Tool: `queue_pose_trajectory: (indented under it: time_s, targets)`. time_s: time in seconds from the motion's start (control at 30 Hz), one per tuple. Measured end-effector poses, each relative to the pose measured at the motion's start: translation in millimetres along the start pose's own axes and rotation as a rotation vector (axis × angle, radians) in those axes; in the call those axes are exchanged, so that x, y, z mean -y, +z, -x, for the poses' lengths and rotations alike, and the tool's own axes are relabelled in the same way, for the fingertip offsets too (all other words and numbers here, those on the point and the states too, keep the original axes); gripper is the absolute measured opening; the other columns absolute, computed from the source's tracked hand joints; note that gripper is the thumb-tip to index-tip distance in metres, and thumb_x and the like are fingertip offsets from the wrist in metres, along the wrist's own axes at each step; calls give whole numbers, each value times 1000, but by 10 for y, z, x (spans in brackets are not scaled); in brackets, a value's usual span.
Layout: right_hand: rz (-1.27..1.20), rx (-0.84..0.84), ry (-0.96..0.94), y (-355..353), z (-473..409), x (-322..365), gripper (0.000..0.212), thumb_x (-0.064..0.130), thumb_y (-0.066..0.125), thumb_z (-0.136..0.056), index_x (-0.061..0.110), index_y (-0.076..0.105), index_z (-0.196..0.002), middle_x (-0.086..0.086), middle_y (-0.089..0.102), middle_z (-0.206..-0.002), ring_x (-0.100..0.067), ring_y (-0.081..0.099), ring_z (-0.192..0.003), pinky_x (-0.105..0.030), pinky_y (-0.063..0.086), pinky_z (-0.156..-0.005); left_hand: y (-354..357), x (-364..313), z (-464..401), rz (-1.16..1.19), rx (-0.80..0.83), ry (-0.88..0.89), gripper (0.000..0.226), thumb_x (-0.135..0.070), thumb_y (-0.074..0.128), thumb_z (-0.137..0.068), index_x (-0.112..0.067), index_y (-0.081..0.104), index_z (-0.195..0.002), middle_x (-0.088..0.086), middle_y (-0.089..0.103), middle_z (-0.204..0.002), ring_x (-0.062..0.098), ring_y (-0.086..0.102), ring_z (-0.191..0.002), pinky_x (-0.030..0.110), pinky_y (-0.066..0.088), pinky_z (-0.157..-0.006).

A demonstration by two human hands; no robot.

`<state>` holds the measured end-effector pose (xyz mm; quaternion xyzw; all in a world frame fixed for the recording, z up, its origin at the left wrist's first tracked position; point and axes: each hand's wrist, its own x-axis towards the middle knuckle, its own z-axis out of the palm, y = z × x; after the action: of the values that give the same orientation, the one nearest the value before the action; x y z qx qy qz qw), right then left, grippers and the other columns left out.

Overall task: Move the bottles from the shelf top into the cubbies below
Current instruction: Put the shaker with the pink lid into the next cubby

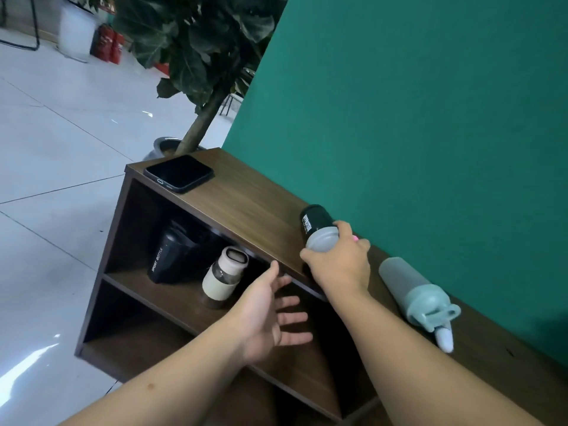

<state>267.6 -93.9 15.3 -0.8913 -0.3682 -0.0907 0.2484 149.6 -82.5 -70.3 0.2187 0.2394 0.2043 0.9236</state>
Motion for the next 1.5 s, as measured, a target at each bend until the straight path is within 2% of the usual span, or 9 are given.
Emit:
queue_pose_trajectory:
  time_s: [0.17,0.4,0.6,0.83,0.93,1.03,1.1,1.33,1.5]
  targets:
    - [-258,-17,-155,-643,228,-337,84,32,84,-61,39,41,-131,1,50,-119,-21,55,-98,-33,47,-83,81,23,105,-19,-10,1,75,-70,45,-96,-5,60,-129,27,63,-132,47,66,-116,64,60,-85]
    - [-284,397,-315,-1449,871,-907,78,31,86,-49,41,54,-119,7,61,-117,-1,60,-96,-17,47,-84,70,301,437,100,-31,47,52,-60,56,-97,-19,64,-126,21,76,-115,44,75,-98,55,64,-70]
    - [-508,377,-194,-1092,1226,-1200,81,7,87,-66,40,57,-133,18,61,-130,7,60,-112,-16,50,-91,-89,862,409,-17,-260,-149,27,-27,54,-102,-8,66,-116,19,73,-103,36,70,-91,55,60,-79]
    - [-441,224,112,-53,1279,-1460,82,37,94,-61,42,57,-135,2,54,-128,-8,57,-101,-23,51,-91,-473,1335,-42,-79,-424,-224,21,-20,50,-105,-5,64,-103,17,69,-97,32,65,-87,54,53,-99]
    - [-424,163,184,248,1101,-1548,87,33,95,-64,34,53,-140,-2,54,-130,-18,56,-105,-8,45,-71,-565,1441,-296,-177,-435,-182,17,-14,61,-97,-2,68,-105,20,73,-100,35,71,-90,52,58,-94]
    - [-384,85,151,505,865,-1576,87,34,97,-57,26,54,-133,-2,56,-128,-19,59,-108,-23,43,-90,-754,1458,-856,-307,-455,-111,51,-18,74,-70,-9,71,-120,19,78,-108,42,76,-96,50,65,-81]
    - [-357,78,125,624,700,-1552,79,34,97,-58,23,58,-125,-2,53,-121,-17,54,-101,-24,40,-92,-678,1363,-1025,-267,-433,-24,41,-14,63,-89,-15,64,-130,17,71,-124,40,72,-108,40,64,-70]
    - [-415,156,146,1128,170,-1505,64,34,99,-52,13,74,-107,-1,75,-102,-18,72,-95,-38,57,-95,-548,1106,-1175,-79,-349,28,44,-53,40,-106,-27,59,-136,3,65,-107,19,62,-95,43,56,-101]
    - [-500,205,169,1325,2,-1480,39,20,98,-60,13,74,-90,-1,77,-91,-20,75,-87,-33,58,-88,-664,1055,-1343,-19,-311,5,78,-72,20,-101,-25,47,-156,9,46,-159,26,41,-146,43,49,-105]
